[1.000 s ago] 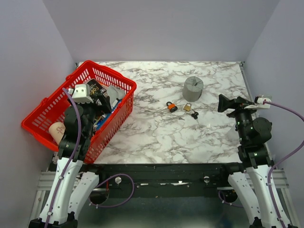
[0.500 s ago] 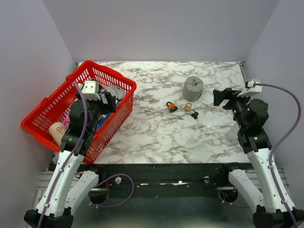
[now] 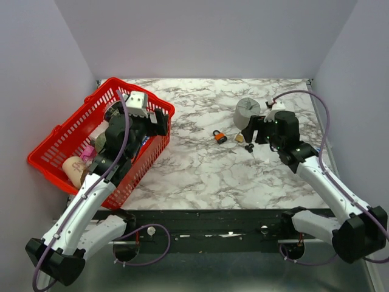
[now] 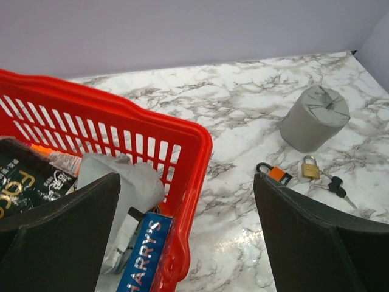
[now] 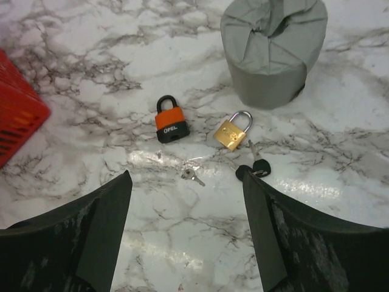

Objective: Unlock with the key

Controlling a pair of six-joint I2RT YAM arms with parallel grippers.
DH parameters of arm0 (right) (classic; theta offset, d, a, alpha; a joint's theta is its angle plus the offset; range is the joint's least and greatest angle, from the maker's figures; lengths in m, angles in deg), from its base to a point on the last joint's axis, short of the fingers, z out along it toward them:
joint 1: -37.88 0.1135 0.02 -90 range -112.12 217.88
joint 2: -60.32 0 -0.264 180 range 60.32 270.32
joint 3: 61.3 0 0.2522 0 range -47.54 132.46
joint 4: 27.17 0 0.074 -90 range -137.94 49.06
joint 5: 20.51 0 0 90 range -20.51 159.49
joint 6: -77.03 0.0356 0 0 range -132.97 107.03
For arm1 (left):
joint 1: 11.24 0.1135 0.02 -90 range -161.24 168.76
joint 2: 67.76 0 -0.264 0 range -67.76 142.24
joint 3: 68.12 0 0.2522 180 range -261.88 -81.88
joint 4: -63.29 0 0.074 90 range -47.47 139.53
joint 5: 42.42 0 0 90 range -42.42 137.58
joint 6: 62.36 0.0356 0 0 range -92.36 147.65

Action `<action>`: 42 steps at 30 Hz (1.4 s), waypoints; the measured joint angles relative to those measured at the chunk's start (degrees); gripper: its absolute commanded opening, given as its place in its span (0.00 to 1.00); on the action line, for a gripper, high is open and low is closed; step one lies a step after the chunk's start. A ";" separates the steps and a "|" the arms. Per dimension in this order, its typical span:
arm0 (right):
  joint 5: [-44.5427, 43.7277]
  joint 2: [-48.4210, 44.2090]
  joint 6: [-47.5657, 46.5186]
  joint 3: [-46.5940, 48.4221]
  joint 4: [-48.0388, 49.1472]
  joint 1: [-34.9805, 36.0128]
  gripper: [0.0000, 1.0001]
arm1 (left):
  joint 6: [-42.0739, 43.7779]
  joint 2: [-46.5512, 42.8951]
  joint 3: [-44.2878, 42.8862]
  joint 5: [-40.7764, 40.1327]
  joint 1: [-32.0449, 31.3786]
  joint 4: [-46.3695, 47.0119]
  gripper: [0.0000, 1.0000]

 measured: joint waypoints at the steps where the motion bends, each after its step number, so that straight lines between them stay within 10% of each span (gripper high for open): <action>1: -0.04 1.62 0.39 0.00 0.09 0.39 0.82 | 0.00 -0.48 1.33 -0.48 0.00 0.42 0.99; 23: -7.19 38.01 5.38 11.32 -0.15 8.07 0.50 | -1.60 -3.98 6.38 -1.64 0.00 3.48 0.99; 42: -15.39 42.16 8.26 12.87 -2.93 12.04 0.38 | -1.99 -4.90 6.38 -2.14 0.00 3.48 0.99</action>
